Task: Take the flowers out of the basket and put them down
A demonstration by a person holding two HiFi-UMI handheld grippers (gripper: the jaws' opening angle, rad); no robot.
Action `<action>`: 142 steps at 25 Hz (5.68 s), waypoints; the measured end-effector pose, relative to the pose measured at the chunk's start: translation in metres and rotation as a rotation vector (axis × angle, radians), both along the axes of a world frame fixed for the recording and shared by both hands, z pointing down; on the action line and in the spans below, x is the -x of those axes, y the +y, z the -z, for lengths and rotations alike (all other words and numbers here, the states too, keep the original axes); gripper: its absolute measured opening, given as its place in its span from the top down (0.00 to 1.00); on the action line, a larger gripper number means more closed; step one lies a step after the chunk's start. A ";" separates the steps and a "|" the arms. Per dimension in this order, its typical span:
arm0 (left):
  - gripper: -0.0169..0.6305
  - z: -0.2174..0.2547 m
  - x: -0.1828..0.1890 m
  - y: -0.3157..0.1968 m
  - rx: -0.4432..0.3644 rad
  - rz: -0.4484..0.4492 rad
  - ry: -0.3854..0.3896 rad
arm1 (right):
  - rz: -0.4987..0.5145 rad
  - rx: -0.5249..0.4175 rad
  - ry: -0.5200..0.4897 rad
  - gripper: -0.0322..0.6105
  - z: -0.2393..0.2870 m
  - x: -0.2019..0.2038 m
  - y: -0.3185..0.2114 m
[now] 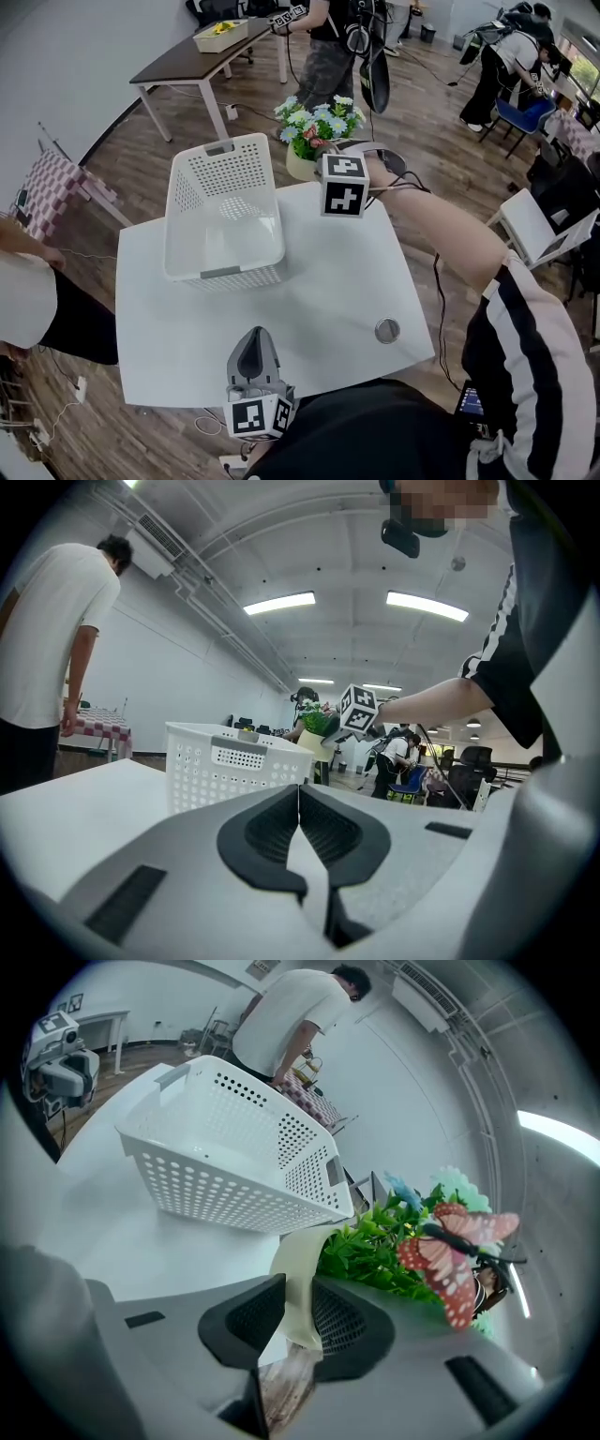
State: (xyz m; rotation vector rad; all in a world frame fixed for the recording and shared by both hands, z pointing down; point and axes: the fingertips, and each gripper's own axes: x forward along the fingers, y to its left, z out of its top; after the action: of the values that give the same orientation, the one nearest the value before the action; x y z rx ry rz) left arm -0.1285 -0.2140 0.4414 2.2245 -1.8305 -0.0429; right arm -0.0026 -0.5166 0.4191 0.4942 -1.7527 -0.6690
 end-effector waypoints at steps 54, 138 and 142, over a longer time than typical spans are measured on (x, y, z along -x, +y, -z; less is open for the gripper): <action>0.96 -0.045 -0.002 0.031 0.142 0.047 -0.024 | -0.010 0.102 0.137 0.80 -0.167 -0.030 0.017; 0.96 0.006 -0.053 -0.020 -0.028 -0.145 -0.067 | -0.247 0.137 -1.262 0.92 -0.001 0.004 0.233; 0.96 0.003 -0.060 -0.010 -0.027 -0.124 -0.070 | -0.223 0.161 -1.266 0.92 -0.005 0.002 0.248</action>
State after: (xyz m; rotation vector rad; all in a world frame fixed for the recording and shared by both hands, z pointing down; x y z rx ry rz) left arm -0.0683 -0.2242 0.4380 2.3823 -1.7319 0.0348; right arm -0.0042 -0.2682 0.4240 1.1231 -2.8117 0.0354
